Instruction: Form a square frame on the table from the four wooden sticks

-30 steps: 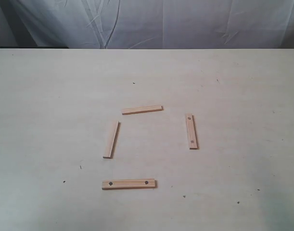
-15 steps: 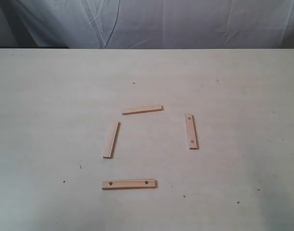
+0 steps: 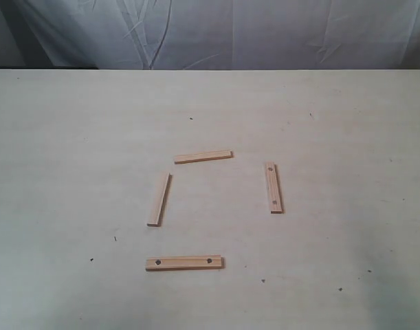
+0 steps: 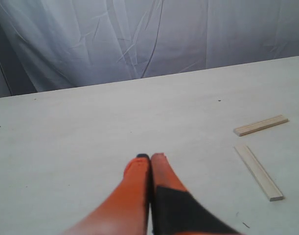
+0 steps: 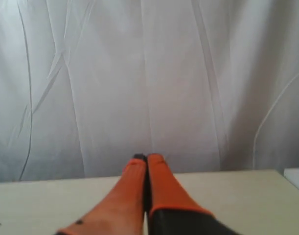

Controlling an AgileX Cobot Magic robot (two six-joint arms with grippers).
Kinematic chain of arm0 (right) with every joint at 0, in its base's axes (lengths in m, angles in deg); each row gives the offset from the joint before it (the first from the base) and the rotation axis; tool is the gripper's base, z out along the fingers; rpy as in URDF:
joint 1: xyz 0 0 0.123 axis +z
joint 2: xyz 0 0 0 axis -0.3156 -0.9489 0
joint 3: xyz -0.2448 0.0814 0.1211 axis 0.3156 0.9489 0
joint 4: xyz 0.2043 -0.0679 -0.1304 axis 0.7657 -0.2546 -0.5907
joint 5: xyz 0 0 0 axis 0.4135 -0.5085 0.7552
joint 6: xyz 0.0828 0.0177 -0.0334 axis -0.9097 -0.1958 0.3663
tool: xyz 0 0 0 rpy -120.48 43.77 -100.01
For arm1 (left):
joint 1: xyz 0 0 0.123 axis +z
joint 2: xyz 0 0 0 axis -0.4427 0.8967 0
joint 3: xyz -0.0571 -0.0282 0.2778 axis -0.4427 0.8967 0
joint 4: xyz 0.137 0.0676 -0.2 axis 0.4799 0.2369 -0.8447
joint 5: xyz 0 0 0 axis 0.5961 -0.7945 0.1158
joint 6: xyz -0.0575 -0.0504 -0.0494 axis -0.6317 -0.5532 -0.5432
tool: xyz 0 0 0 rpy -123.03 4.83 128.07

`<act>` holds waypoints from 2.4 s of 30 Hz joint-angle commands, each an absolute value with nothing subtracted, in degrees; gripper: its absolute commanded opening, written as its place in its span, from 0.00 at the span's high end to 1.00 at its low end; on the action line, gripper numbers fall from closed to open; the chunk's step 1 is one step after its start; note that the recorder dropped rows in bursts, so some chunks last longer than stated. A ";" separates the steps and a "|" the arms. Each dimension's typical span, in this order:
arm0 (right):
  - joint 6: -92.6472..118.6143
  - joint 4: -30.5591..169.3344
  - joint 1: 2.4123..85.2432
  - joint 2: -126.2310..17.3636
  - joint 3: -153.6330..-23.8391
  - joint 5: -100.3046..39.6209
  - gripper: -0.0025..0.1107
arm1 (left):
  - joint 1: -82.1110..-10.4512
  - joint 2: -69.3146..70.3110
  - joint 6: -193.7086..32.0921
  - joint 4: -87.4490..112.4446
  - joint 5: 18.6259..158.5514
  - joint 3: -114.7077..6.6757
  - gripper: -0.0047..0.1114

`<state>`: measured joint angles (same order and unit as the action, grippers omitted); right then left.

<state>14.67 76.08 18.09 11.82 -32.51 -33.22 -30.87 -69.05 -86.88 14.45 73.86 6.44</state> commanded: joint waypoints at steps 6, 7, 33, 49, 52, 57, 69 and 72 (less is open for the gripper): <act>14.61 82.56 17.84 -12.04 -52.16 -55.49 0.99 | -30.76 -69.31 -87.19 14.89 74.48 6.68 0.96; 14.61 83.42 17.84 -13.90 -52.91 -54.41 0.99 | -30.76 -69.31 -87.19 14.89 74.48 6.68 0.96; 16.45 93.16 34.64 -71.17 -80.12 -67.54 0.99 | -30.76 -69.31 -87.19 14.89 74.48 6.68 0.96; -9.64 70.68 45.87 -94.40 -96.12 -74.51 0.98 | -30.76 -69.31 -87.19 14.89 74.48 6.68 0.96; -12.25 68.86 45.87 -96.34 -96.12 -74.38 0.85 | -30.76 -69.31 -87.19 14.89 74.48 6.68 0.96; -14.85 68.47 45.87 -98.07 -96.12 -71.70 0.58 | -30.76 -69.31 -87.19 14.89 74.48 6.68 0.96; -16.46 69.39 45.87 -101.87 -96.12 -70.55 0.63 | -30.76 -69.31 -87.19 14.89 74.48 6.68 0.96; -16.46 69.39 45.87 -101.59 -96.12 -70.55 0.74 | -30.76 -69.31 -87.19 14.89 74.48 6.68 0.96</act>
<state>-16.44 69.39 45.84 -101.30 -95.93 -70.75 -30.87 -69.05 -86.88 14.45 73.86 6.44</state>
